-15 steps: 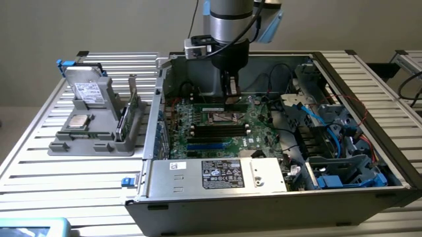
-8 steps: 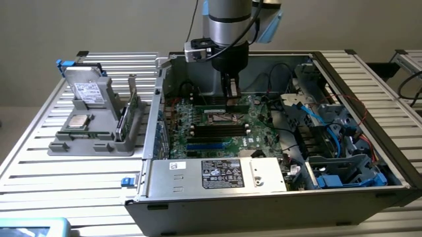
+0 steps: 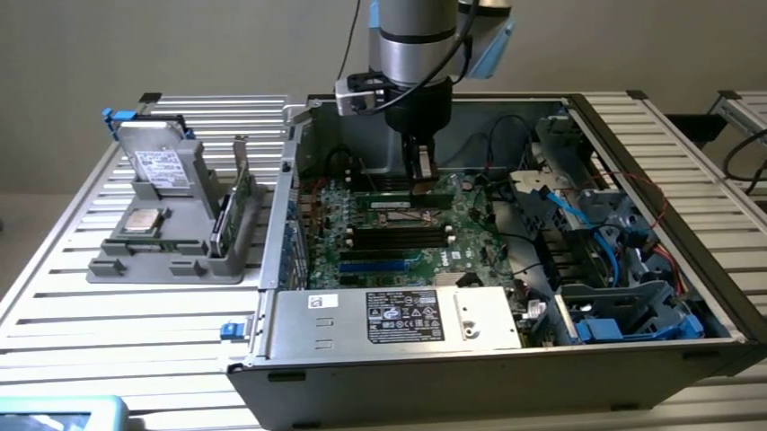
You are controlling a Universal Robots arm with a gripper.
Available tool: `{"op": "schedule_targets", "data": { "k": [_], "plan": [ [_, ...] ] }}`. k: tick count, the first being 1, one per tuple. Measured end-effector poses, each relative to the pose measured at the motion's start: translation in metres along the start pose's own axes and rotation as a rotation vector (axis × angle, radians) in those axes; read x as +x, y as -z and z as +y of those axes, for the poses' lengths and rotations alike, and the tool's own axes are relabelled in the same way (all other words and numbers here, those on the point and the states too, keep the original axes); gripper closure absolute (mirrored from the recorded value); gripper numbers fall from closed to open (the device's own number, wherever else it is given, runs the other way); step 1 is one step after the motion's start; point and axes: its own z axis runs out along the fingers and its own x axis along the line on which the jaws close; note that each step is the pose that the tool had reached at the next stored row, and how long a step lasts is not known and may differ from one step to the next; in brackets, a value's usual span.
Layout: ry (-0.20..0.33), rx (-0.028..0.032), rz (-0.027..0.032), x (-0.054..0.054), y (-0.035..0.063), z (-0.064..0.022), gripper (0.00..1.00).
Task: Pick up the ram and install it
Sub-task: 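Insert the ram into the slot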
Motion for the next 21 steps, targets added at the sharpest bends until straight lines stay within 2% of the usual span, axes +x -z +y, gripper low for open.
{"op": "schedule_targets", "data": {
  "k": [2,7,8,11,12,21],
  "plan": [
    [0.000,-0.0001,0.0040,0.000,-0.0011,0.0001,0.86],
    [0.002,-0.0019,0.0265,0.000,-0.0036,0.0003,0.86],
    [0.003,-0.0043,0.0288,0.000,-0.0041,0.0003,0.86],
    [0.004,-0.0227,0.0289,0.000,-0.0061,0.0006,0.86],
    [0.004,-0.0243,0.0288,0.000,-0.0071,0.0007,0.86],
    [0.005,-0.0239,0.0335,-0.001,-0.0141,0.0012,0.86]
  ]
}}
